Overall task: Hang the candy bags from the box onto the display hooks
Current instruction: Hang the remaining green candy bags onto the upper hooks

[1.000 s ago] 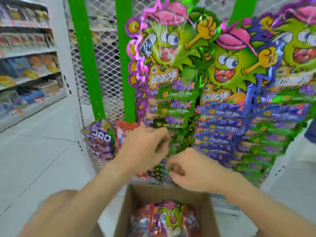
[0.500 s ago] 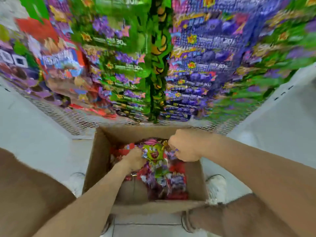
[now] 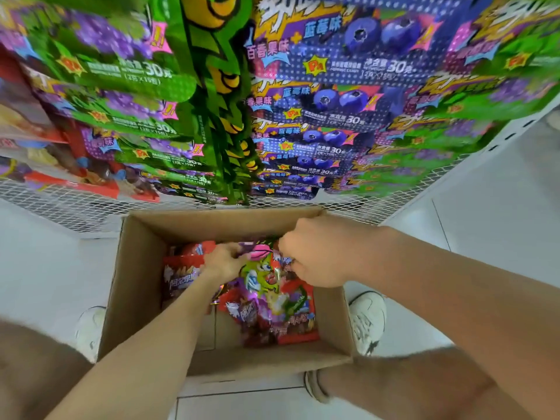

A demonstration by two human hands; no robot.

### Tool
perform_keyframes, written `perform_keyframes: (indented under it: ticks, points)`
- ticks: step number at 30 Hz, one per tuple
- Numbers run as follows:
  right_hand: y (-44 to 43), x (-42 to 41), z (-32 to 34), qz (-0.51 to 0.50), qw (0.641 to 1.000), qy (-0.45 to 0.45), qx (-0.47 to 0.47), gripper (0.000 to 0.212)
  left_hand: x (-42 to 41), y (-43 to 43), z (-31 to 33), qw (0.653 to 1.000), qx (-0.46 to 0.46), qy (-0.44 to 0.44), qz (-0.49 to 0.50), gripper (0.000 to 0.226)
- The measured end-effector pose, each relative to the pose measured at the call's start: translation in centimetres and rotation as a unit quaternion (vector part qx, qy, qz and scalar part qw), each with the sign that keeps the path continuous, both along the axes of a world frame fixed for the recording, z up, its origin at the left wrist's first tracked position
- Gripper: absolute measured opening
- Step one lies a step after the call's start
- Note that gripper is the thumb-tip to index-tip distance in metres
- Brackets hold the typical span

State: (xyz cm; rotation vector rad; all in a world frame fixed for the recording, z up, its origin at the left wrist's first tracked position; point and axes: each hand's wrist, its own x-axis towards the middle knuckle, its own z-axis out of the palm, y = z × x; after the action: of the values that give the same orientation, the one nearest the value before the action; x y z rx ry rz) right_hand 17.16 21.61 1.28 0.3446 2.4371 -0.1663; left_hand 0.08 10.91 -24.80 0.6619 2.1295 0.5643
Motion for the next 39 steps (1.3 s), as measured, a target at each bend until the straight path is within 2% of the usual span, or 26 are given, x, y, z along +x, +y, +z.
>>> perform_keyframes:
  ticks: [2, 5, 7, 9, 12, 15, 17, 19, 21, 25, 26, 29, 31, 35, 39]
  points:
    - [0.1, 0.1, 0.2, -0.001, 1.000, -0.011, 0.004, 0.016, 0.1, -0.6, 0.5, 0.997, -0.033, 0.057, -0.045, 0.028]
    - [0.2, -0.1, 0.6, -0.002, 1.000, -0.021, 0.020, 0.024, -0.1, -1.3, 2.8, 0.994, 0.056, -0.040, -0.081, 0.027]
    - [0.1, -0.4, 1.1, -0.002, 1.000, -0.016, 0.023, 0.032, -0.8, -2.1, 5.7, 0.988, 0.088, -0.087, -0.089, 0.016]
    - [0.0, -0.8, 1.7, -0.008, 0.999, -0.005, 0.033, 0.027, -1.8, -2.6, 8.9, 0.984, 0.116, -0.082, -0.108, 0.007]
    - [-0.3, -1.3, 2.9, -0.026, 0.998, 0.040, 0.027, 0.008, -3.2, -3.2, 14.8, 0.977, 0.141, -0.076, -0.143, 0.014]
    - [-1.1, -1.9, 3.6, -0.051, 0.994, 0.090, -0.026, 0.038, -4.5, -4.4, 20.3, 0.968, 0.151, -0.087, -0.180, 0.015]
    - [-2.0, -2.4, 3.9, -0.083, 0.984, 0.146, -0.066, 0.049, -4.9, -5.6, 23.8, 0.964, 0.162, -0.086, -0.193, 0.012]
    - [-2.6, -2.8, 4.3, -0.139, 0.959, 0.220, -0.111, 0.044, -5.3, -6.8, 27.2, 0.959, 0.182, -0.089, -0.196, 0.012]
    - [-3.4, -3.1, 5.0, -0.186, 0.926, 0.289, -0.158, 0.031, -5.7, -7.9, 30.0, 0.955, 0.198, -0.077, -0.207, 0.012]
    - [-5.4, -3.4, 7.2, -0.233, 0.858, 0.379, -0.258, 0.018, -6.3, -9.9, 35.1, 0.953, 0.223, -0.018, -0.207, 0.012]
    - [-6.2, -3.5, 7.8, -0.234, 0.849, 0.398, -0.255, 0.015, -6.4, -10.3, 36.4, 0.950, 0.227, -0.002, -0.212, 0.009]
    - [-8.6, -3.7, 10.3, -0.219, 0.828, 0.453, -0.246, 0.031, -6.6, -11.0, 40.7, 0.936, 0.252, 0.042, -0.240, 0.005]
    - [-9.9, -4.1, 13.1, -0.209, 0.802, 0.506, -0.240, 0.038, -6.4, -11.3, 44.3, 0.924, 0.280, 0.075, -0.248, 0.010]
    - [-10.9, -5.1, 19.6, -0.162, 0.768, 0.577, -0.223, 0.018, -5.8, -11.5, 52.1, 0.885, 0.372, 0.143, -0.240, 0.022]
    - [-9.7, -5.8, 26.8, -0.170, 0.726, 0.646, -0.163, 0.025, -5.3, -10.9, 59.3, 0.846, 0.457, 0.183, -0.205, 0.017]
